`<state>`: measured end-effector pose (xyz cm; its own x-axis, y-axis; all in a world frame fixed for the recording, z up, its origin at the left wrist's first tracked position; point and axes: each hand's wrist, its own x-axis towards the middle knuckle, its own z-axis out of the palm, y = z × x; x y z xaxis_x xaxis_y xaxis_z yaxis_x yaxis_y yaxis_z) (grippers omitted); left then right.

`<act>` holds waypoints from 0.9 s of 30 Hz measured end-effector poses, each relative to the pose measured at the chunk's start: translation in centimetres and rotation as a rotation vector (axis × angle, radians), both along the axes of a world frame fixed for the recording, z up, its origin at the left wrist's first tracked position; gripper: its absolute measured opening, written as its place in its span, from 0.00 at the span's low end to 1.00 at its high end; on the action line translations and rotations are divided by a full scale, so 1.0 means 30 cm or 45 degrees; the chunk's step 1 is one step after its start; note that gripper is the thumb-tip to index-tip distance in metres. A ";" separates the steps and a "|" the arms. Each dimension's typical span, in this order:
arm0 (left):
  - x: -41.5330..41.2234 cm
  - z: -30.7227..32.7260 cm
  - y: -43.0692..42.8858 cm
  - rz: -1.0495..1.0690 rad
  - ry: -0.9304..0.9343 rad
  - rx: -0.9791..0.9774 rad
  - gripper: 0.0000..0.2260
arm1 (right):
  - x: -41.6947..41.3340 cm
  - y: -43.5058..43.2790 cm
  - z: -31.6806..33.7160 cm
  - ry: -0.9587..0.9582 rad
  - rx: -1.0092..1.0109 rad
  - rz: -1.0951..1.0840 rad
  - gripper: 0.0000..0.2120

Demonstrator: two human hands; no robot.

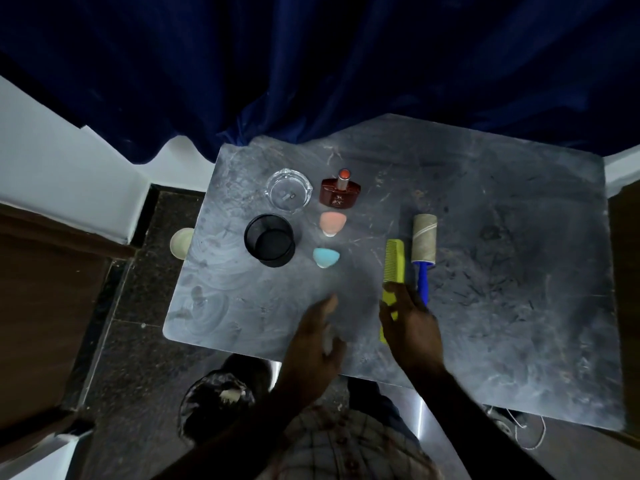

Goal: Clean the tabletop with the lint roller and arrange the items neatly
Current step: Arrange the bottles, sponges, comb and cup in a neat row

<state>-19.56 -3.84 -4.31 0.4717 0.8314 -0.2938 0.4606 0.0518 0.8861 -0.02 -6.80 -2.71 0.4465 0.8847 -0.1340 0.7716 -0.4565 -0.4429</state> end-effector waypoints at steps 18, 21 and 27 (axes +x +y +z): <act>0.156 -0.041 0.005 -0.369 0.288 0.140 0.33 | -0.015 0.124 -0.040 -0.127 -0.489 0.242 0.29; 0.178 -0.033 0.053 -0.308 0.286 0.114 0.34 | -0.005 0.196 -0.029 -0.083 -0.515 0.247 0.28; 0.223 -0.032 0.105 -0.176 0.227 0.046 0.33 | 0.009 0.261 -0.026 -0.024 -0.558 0.240 0.28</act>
<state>-12.88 -0.70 -5.28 0.5252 0.7738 -0.3540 0.6106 -0.0529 0.7902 0.25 1.05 -3.51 0.2895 0.8126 -0.5058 0.8652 -0.4482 -0.2249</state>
